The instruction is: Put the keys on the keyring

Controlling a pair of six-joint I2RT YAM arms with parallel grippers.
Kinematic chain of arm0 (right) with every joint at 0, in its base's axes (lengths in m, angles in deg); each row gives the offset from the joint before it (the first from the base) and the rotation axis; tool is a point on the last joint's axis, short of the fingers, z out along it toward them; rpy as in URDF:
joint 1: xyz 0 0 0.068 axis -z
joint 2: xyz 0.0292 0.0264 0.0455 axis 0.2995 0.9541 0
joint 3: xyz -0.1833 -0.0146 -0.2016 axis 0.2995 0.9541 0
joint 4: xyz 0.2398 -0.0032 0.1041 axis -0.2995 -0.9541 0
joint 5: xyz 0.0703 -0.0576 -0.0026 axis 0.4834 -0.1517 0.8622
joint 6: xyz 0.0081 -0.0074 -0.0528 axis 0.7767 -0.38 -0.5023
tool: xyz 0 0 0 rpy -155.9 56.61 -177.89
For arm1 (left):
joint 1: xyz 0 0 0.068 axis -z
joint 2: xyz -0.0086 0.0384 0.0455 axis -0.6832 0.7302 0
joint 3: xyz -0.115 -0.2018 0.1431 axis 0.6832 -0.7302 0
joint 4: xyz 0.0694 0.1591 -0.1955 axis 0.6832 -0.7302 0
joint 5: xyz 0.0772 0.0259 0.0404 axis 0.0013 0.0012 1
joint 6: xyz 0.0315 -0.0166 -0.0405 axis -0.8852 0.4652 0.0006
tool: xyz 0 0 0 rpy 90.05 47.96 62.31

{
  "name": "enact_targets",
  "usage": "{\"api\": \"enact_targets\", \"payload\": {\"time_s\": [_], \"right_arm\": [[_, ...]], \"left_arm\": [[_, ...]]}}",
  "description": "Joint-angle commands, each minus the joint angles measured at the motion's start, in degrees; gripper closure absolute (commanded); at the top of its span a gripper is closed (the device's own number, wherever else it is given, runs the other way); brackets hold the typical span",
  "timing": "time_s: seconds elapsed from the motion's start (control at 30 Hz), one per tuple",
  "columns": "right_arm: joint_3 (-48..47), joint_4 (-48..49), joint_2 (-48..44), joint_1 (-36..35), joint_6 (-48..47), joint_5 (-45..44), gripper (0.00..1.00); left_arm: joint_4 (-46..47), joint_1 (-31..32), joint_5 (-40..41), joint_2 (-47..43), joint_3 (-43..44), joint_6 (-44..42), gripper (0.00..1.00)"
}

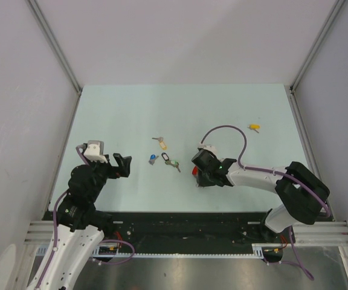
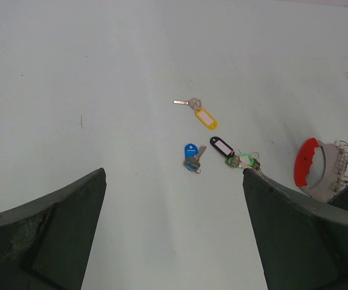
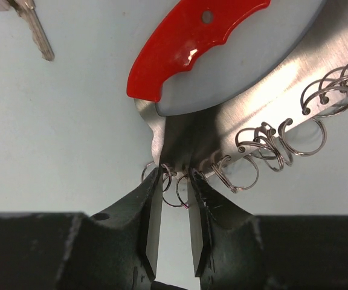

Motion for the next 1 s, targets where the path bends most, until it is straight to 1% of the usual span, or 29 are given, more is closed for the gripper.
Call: {"api": "enact_targets", "payload": {"time_s": [0.0,0.13,0.17,0.27,0.33,0.43,0.73,0.97], "right_arm": [[0.8,3.9,-2.2,0.1,1.8,2.2,0.72],[0.9,2.6,-3.5,0.1,1.9,-0.2,0.72],[0.9,2.3,-4.9,0.1,1.9,-1.6,0.69],[0.9,0.9,-8.1,-0.1,1.8,-4.3,0.64],[0.8,0.0,-9.7,-0.1,1.9,-4.8,0.64],[0.9,0.2,-10.9,-0.1,2.7,-2.9,0.65],[1.8,3.3,-7.0,-0.2,6.7,0.9,0.67],[3.8,5.8,-4.2,0.1,8.8,0.9,0.67]], "left_arm": [[0.7,0.3,-1.3,0.2,-0.2,-1.2,0.00],[0.7,0.3,-1.3,0.2,-0.1,-1.2,0.00],[0.7,0.3,-1.3,0.3,0.0,-1.2,0.00],[0.8,0.3,-1.3,0.3,-0.1,-1.2,0.00],[0.7,0.3,-1.4,0.4,-0.1,-1.2,0.00],[0.7,0.3,-1.3,0.4,-0.1,-1.2,0.00],[0.7,0.3,-1.4,0.4,-0.1,-1.2,0.00],[0.7,0.3,-1.7,0.1,-0.2,-1.2,0.00]]}}
